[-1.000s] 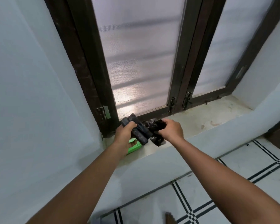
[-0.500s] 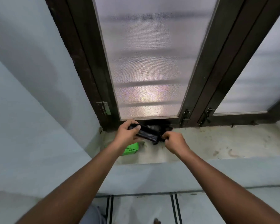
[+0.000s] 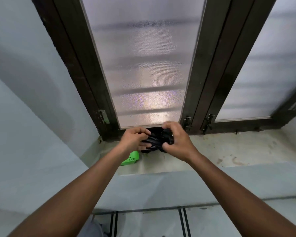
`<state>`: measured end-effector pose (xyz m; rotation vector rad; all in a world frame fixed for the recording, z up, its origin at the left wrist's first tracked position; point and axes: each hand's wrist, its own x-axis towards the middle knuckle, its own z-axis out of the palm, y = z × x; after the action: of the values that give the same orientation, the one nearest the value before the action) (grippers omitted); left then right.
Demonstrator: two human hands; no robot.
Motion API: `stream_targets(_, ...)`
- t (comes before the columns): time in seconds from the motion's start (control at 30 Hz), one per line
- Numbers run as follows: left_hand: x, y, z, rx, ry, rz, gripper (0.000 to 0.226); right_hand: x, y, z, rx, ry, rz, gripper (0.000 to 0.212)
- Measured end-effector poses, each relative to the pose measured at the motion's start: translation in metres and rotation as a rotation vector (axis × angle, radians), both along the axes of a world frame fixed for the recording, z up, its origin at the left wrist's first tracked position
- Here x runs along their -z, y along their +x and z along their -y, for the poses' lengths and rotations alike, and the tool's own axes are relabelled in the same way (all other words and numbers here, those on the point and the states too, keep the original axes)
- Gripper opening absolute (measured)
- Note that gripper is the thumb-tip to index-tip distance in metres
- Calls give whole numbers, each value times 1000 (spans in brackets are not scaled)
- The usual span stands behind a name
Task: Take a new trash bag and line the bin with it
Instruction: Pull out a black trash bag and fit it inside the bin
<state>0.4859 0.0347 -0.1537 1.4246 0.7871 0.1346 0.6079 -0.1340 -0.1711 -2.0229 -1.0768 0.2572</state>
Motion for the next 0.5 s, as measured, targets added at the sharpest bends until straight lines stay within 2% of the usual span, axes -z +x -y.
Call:
stream_targets(0.07, -7, 2, -3, 5, -44, 18, 19, -7, -4, -9, -194, -139, 121, 69)
stream_targets(0.1, -9, 2, -5, -3, -78, 27, 18, -7, -6, -15, -211, -181, 164, 70)
stream_targets(0.2, -11, -2, -12, -51, -156, 52, 14, -3, -12, -28, -166, -135, 246, 53)
stream_targets(0.27, -6, -9, -15, -121, -127, 44, 13, 3, -15, -32, -149, -68, 227, 36)
stream_targets(0.3, 0, -14, -16, -162, -50, 22, 12, 5, -16, -34, -115, -52, 148, 33)
stream_targets(0.37, 16, -26, -17, -186, 276, -46, 8, 7, -17, -37, -28, -83, -37, 34)
stream_targets(0.43, 33, -38, -16, 10, 706, -221, 22, 7, -18, -39, 10, -116, -153, 35)
stream_targets(0.5, 50, -47, -8, 298, 1029, -477, 51, 5, -21, -40, 34, -110, -257, 40)
